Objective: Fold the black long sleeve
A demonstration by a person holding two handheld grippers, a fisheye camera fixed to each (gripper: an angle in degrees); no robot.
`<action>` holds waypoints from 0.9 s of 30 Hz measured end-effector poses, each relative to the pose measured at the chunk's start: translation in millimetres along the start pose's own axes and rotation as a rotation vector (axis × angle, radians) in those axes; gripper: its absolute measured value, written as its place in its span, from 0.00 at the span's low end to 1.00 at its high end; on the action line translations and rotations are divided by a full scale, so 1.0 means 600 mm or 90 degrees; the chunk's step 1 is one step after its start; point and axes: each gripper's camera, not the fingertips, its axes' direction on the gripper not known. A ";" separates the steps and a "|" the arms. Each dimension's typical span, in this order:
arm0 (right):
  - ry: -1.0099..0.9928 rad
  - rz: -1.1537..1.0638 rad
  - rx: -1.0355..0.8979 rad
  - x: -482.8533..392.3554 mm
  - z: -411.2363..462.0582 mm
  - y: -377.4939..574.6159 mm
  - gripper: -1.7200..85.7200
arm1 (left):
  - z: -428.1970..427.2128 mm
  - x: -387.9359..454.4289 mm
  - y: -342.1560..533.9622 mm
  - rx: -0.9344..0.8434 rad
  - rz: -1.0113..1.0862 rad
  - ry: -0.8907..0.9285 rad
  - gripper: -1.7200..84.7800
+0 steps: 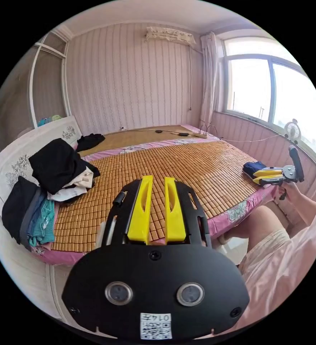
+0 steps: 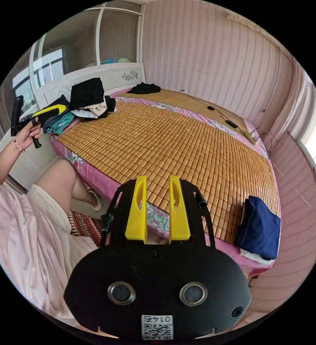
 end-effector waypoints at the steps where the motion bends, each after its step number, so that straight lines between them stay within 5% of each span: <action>1: -0.032 -0.053 0.012 -0.044 0.007 -0.055 0.13 | -0.018 -0.021 0.009 0.005 -0.015 -0.009 0.09; 14: -0.205 -0.482 0.044 -0.480 0.074 -0.536 0.15 | -0.309 -0.446 0.223 0.008 -0.317 -0.253 0.12; 27: -0.268 -0.573 -0.005 -0.830 0.231 -0.958 0.15 | -0.402 -0.821 0.228 0.076 -0.458 -0.311 0.15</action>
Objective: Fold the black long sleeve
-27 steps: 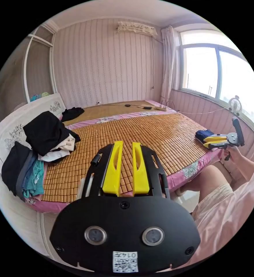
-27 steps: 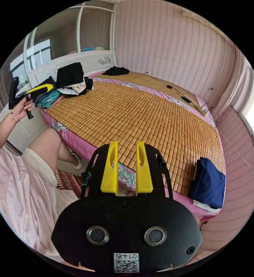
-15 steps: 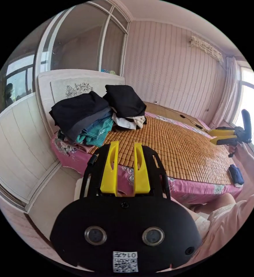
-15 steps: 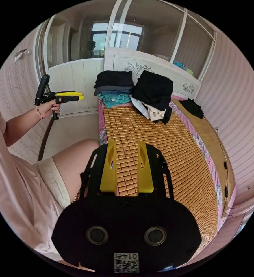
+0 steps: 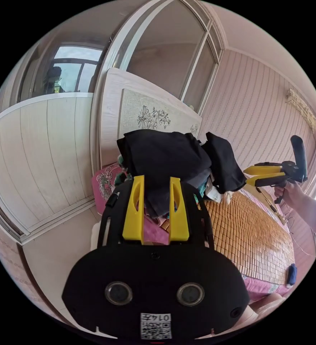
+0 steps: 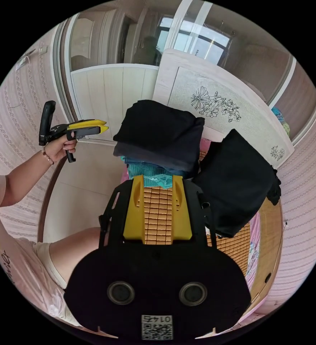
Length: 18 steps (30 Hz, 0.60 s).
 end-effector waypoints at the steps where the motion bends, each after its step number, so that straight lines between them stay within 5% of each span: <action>1: -0.002 0.012 -0.012 0.016 0.026 -0.039 0.16 | 0.008 -0.008 -0.009 -0.004 -0.006 -0.001 0.15; 7: 0.016 0.157 -0.048 0.082 0.135 -0.154 0.17 | 0.089 -0.039 -0.059 -0.121 -0.007 0.022 0.14; 11: 0.026 0.175 -0.031 0.091 0.105 -0.155 0.02 | 0.038 -0.022 -0.075 -0.062 0.045 -0.034 0.04; 18: 0.005 0.141 0.073 0.107 -0.044 -0.090 0.01 | -0.100 0.058 -0.130 0.072 0.153 -0.025 0.01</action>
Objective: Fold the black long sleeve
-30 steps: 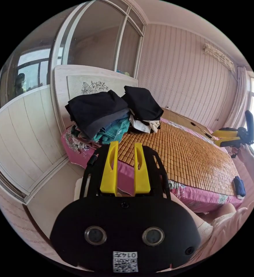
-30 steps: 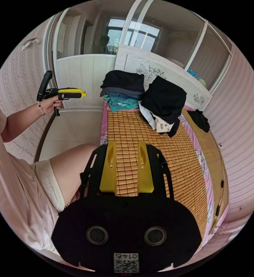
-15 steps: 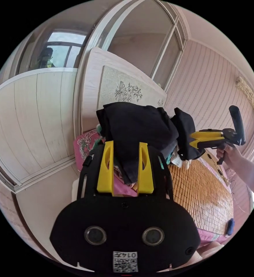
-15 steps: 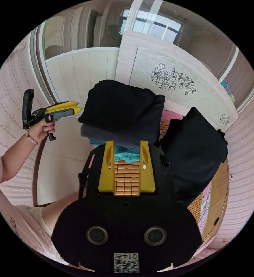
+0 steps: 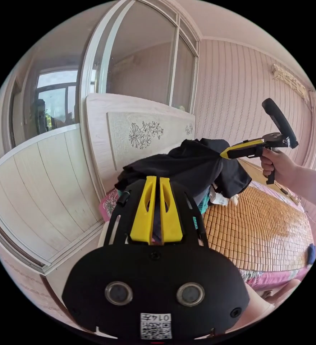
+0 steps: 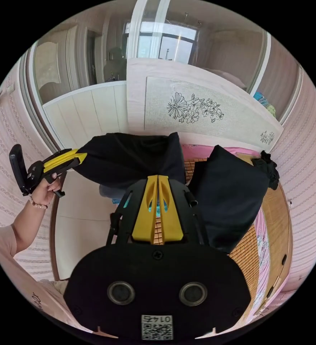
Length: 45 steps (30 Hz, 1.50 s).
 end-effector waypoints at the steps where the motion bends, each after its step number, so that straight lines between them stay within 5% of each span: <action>1: -0.020 0.012 0.032 0.009 -0.040 0.013 0.01 | -0.015 0.005 -0.009 0.014 0.003 0.005 0.01; 6: -0.073 0.021 0.108 0.037 -0.181 0.106 0.01 | -0.133 0.054 -0.065 0.117 0.011 0.154 0.01; 10: -0.082 0.069 0.086 0.097 -0.230 0.220 0.01 | -0.129 0.116 -0.082 0.088 0.001 0.265 0.01; 19: 0.033 0.275 0.176 0.226 -0.331 0.572 0.01 | -0.116 0.491 -0.061 0.056 0.244 0.416 0.01; 22: 0.108 0.379 0.124 0.255 -0.323 0.764 0.01 | -0.059 0.633 0.041 -0.041 0.276 0.549 0.02; 26: 0.122 0.581 -0.059 0.255 -0.259 1.051 0.05 | 0.081 0.792 0.243 -0.331 0.254 0.673 0.05; 29: 0.068 0.679 -0.104 0.212 -0.230 1.197 0.09 | 0.133 0.844 0.334 -0.476 0.279 0.667 0.06; 36: 0.060 0.764 -0.100 0.179 -0.190 1.331 0.13 | 0.254 0.901 0.338 -0.505 0.297 0.523 0.07; 45: 0.032 0.844 -0.107 0.222 -0.123 1.425 0.09 | 0.427 1.041 0.384 -0.609 0.297 0.481 0.09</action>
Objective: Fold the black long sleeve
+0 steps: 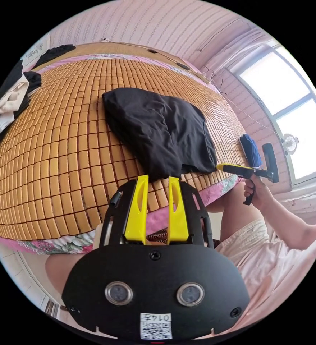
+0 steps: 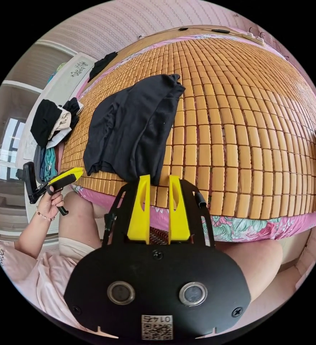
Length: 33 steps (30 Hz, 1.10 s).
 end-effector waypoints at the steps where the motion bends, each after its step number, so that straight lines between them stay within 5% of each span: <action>1: -0.014 -0.018 -0.014 0.006 0.005 -0.001 0.06 | 0.012 -0.001 -0.007 -0.014 -0.001 -0.006 0.08; 10: -0.040 -0.052 0.015 0.079 -0.021 0.014 0.03 | 0.002 -0.032 -0.013 0.030 0.004 -0.064 0.01; 16: -0.061 -0.061 -0.017 0.077 0.018 -0.008 0.13 | 0.017 -0.016 -0.051 0.073 0.011 -0.026 0.05; 21: -0.008 -0.074 -0.043 0.083 0.030 -0.014 0.04 | 0.091 -0.010 -0.104 -0.016 -0.012 -0.024 0.03; 26: -0.030 -0.096 0.041 0.137 -0.080 0.035 0.03 | 0.020 -0.029 -0.062 0.048 0.032 -0.052 0.01; 33: 0.003 -0.089 -0.017 0.173 -0.089 0.088 0.02 | -0.023 -0.034 0.008 0.038 0.029 -0.055 0.01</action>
